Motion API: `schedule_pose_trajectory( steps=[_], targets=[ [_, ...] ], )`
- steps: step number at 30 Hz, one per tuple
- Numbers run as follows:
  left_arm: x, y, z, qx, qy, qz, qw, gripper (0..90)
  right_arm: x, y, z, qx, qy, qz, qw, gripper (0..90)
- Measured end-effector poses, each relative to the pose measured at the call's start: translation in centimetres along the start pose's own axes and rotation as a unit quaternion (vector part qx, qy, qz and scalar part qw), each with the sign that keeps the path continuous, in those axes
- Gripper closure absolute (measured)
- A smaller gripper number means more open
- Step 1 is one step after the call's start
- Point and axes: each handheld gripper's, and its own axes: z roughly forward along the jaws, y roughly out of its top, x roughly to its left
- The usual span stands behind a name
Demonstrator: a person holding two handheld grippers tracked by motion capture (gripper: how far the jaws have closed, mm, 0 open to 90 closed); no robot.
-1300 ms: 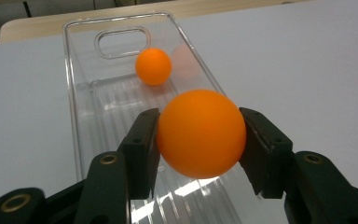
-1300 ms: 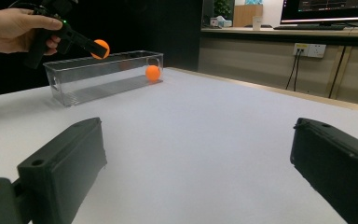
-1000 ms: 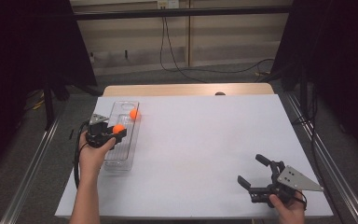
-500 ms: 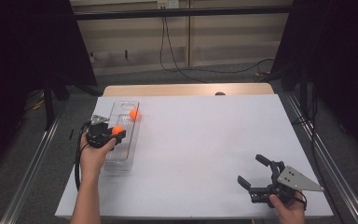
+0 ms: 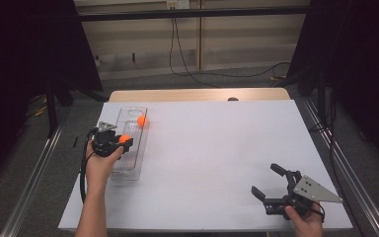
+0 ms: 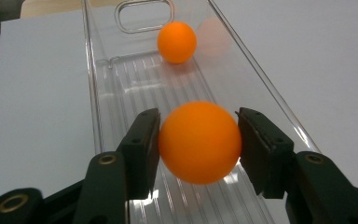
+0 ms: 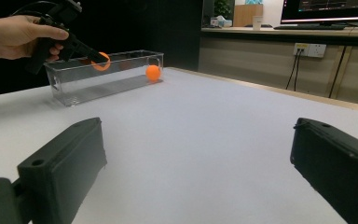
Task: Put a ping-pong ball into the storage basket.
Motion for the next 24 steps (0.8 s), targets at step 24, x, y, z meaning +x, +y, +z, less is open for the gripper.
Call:
schedule_pose_trajectory(
  steps=[24],
  targets=[
    [-0.4, 0.23, -0.5, -0.019, 0.01, -0.009, 0.9997, 24.4, -0.1, -0.01, -0.2, -0.001, 0.001, 0.0, 1.0, 2.3]
  ],
)
